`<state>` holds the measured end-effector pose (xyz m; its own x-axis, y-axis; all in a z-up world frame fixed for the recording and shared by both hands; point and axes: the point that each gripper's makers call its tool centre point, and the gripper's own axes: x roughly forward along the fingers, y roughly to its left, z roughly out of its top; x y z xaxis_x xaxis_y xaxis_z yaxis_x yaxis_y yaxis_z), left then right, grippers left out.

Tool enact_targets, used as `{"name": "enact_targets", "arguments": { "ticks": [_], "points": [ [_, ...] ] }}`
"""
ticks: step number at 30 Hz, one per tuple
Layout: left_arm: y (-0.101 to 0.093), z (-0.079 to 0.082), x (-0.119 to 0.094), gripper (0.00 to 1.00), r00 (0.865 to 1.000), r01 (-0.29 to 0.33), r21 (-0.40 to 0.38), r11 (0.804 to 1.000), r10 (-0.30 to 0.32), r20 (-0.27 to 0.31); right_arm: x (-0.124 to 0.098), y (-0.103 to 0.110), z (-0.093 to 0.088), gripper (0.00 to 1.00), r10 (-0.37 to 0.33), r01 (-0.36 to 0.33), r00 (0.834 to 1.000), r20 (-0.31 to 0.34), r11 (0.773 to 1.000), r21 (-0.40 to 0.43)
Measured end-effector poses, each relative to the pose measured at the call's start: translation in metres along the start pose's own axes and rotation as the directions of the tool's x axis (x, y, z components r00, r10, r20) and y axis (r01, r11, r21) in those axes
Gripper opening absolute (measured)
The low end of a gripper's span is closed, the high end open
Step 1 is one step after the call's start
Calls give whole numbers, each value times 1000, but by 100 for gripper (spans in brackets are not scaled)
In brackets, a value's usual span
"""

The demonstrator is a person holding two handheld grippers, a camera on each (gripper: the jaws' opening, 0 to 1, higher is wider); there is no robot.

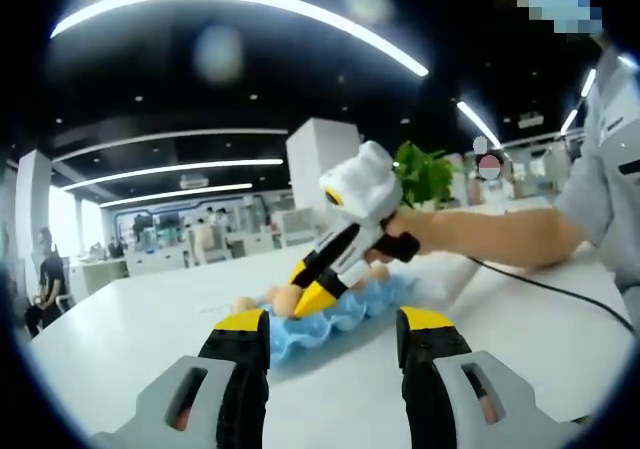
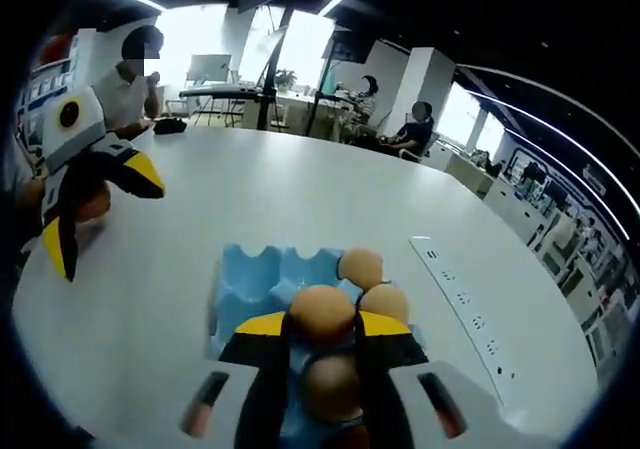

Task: Pick up the eggs on the table and place them into the egg tray on the table

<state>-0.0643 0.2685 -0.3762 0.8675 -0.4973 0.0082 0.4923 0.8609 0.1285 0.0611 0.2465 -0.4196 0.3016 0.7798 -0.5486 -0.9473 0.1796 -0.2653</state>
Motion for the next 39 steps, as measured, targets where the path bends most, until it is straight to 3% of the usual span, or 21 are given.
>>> {"name": "enact_targets", "arguments": {
  "ticks": [16,24,31,39],
  "points": [
    [0,-1,1,51,1000,1,-4,1000,-1,-3,-4,-4,3,22,17,-18,999,33,999,31],
    [1,-1,1,51,1000,0,-5,1000,0,-3,-27,-21,20,31,12,-27,990,137,994,108],
    [1,-1,0,51,1000,1,-7,1000,-1,-2,-55,-50,28,48,-68,36,978,198,987,158],
    [1,-2,0,51,1000,1,-10,1000,-1,-4,-90,-86,29,71,-164,93,952,260,959,267]
  ]
}}
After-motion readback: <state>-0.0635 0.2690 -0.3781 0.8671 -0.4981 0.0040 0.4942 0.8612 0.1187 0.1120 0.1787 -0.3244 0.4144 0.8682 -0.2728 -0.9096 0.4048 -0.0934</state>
